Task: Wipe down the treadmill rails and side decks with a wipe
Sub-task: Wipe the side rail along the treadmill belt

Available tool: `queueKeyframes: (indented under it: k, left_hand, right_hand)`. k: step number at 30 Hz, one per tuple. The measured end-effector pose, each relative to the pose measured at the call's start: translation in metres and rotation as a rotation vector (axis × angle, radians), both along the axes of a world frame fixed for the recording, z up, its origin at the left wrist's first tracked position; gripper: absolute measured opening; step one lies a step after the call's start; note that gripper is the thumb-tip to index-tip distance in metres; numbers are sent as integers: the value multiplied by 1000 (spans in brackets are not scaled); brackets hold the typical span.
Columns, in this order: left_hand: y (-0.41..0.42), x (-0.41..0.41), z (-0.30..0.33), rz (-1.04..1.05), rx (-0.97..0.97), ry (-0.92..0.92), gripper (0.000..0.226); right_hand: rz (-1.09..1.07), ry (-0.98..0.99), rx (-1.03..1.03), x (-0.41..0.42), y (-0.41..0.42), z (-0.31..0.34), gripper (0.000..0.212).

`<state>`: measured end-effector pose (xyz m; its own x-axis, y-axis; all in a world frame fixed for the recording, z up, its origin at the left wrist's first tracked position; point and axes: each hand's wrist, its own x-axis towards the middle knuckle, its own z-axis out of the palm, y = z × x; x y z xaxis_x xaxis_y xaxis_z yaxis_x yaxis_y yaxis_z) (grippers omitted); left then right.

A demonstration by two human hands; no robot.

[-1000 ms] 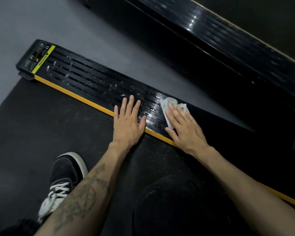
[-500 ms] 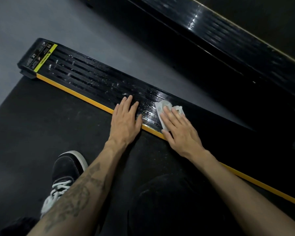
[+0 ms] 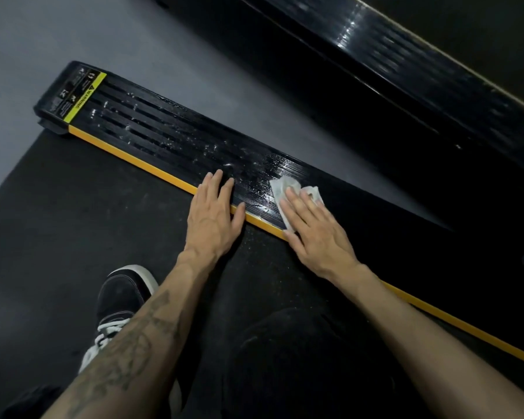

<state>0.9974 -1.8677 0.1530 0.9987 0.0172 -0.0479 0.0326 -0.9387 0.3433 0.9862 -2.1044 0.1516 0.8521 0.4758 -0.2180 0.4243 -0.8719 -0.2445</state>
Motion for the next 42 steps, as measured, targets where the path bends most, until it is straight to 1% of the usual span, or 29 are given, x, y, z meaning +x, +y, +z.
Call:
queueKeyframes:
  k: [4,6,7,9,11,13,15,17,19,21,23,26,28,31,34,35,38,42]
  left_hand:
    - [-2,2,1,2,45,0,60]
    - [-2,1,0,-3,61,1,60]
    - [-2,1,-1,-9,67,1,61]
    - [0,1,-2,-18,79,6,61]
    - [0,0,-2,-26,99,16,62]
    - [0,1,-1,-30,118,32,63]
    - [0,2,-1,-37,119,52,63]
    - [0,2,0,-37,115,55,63]
    - [-1,3,-1,-24,108,49,62]
    - [-2,3,-1,-17,98,43,62]
    - [0,3,-2,-25,94,49,62]
    - [3,3,-3,-35,92,42,62]
    - [3,3,-2,-32,74,28,61]
    - [2,4,-2,-19,65,32,61]
    - [1,3,-2,-16,52,24,58]
    - [1,3,-2,-15,37,21,57]
    - [3,3,0,-16,14,11,53]
    - [5,3,-1,-27,11,4,51]
  right_hand:
    - [-209,32,-4,21,26,1,68]
    - [-252,53,-43,25,46,-1,70]
    - [-241,48,-48,21,51,-2,71]
    - [-148,31,-29,8,50,-2,72]
    - [-27,24,-2,-10,35,-3,71]
    - [41,8,16,-17,14,-4,67]
    - [36,-18,1,-13,0,-3,64]
    - [-41,-12,-19,-2,5,-3,65]
    - [-132,21,-18,9,26,-2,71]
    - [-162,33,-31,10,46,-2,77]
    - [-84,38,-45,4,50,-2,79]
    - [78,38,-7,-11,26,-3,74]
    - [88,37,-17,-19,7,-4,71]
    - [14,17,-42,-19,7,-3,72]
    - [-113,35,-35,-6,40,-6,79]
    - [-125,27,-53,-2,50,-7,81]
    - [-40,7,-87,-3,58,-9,81]
    - [136,5,-62,-21,20,-7,75]
